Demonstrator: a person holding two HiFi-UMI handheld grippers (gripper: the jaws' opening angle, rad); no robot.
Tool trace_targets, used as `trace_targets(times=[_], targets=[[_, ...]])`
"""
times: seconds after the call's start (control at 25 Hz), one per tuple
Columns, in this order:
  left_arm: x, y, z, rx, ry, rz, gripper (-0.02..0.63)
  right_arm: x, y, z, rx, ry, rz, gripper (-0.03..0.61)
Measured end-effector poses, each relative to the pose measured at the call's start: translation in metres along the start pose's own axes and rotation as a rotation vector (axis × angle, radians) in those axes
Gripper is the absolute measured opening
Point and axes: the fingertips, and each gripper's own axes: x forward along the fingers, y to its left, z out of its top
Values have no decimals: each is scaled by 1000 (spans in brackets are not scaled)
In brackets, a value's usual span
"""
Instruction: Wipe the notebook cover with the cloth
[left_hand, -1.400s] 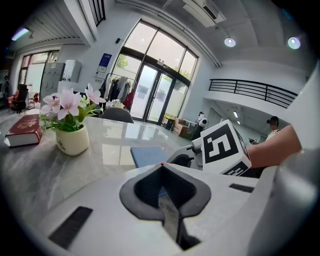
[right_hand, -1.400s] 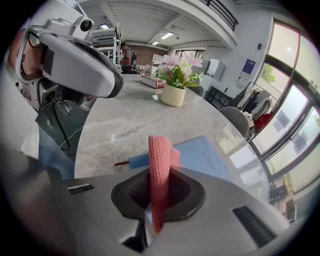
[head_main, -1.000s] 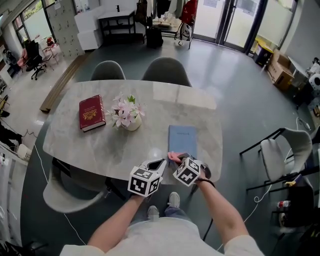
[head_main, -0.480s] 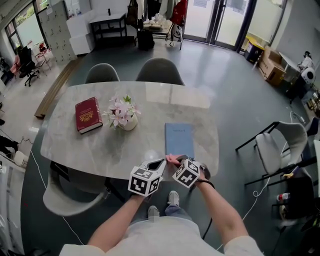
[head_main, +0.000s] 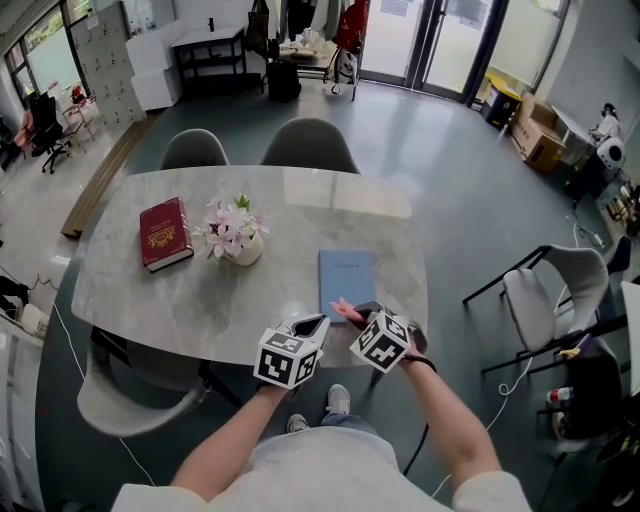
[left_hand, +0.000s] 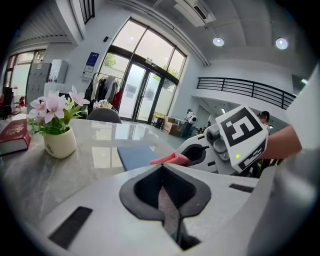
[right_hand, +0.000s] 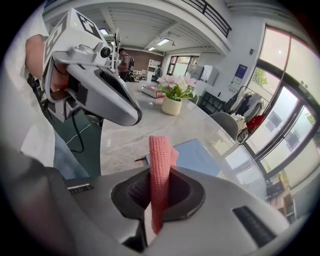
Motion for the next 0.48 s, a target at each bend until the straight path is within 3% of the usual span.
trace_targets(times=[0.48], targets=[[39,6,18,-4,6,12,8,-7,-79,7,-48,-28,-63,14]])
